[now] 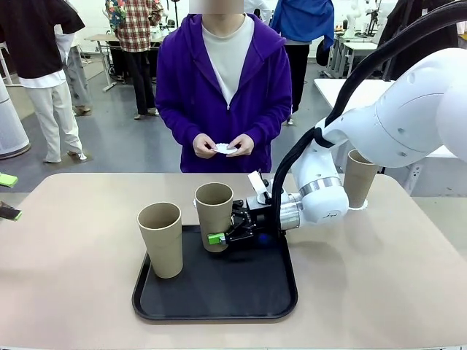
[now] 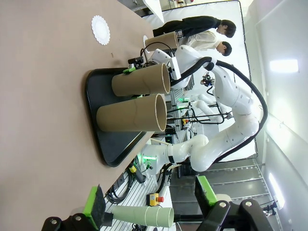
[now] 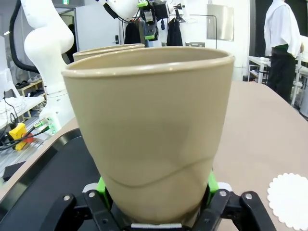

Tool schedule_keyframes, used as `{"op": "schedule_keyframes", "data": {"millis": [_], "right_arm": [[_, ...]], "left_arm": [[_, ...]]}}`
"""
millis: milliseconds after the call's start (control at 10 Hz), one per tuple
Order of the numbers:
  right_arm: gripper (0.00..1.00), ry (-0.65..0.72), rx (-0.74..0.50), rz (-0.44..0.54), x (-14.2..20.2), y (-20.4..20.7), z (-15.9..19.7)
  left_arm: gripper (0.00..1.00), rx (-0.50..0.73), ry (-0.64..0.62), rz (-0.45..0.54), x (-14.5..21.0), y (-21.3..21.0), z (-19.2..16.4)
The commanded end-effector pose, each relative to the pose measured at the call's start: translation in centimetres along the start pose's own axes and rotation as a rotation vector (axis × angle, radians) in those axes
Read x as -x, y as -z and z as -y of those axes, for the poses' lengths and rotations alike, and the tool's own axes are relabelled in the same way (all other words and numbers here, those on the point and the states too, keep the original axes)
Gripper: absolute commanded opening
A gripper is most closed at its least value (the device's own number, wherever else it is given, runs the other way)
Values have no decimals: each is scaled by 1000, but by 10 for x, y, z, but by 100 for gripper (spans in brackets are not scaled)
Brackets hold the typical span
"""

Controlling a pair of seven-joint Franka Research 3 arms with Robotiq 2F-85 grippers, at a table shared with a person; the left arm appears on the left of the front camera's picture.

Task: Place coasters on the table and set cups on them.
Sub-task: Take one Reusable plastic cup from the Flat Tray and place it on a coaster set by the human.

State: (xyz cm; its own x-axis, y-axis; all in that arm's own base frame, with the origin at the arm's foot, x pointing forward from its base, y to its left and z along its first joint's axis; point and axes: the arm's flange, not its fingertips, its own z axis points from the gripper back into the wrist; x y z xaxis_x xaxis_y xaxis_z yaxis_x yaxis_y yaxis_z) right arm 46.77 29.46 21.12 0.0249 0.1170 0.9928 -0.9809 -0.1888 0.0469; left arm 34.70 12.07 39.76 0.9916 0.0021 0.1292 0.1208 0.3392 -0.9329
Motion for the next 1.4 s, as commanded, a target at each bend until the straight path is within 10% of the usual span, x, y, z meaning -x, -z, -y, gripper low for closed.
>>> {"op": "schedule_keyframes", "data": {"millis": [0, 700, 1300], "right_arm": [[0, -20, 22, 14, -2, 0, 3], [0, 95, 135, -123, -205, 14, -47], [0, 60, 156, -103, -239, 16, -55]], "left_arm": [[100, 11, 5, 11, 0, -1, 2], [100, 11, 5, 11, 0, -1, 2], [100, 11, 5, 11, 0, -1, 2]]}}
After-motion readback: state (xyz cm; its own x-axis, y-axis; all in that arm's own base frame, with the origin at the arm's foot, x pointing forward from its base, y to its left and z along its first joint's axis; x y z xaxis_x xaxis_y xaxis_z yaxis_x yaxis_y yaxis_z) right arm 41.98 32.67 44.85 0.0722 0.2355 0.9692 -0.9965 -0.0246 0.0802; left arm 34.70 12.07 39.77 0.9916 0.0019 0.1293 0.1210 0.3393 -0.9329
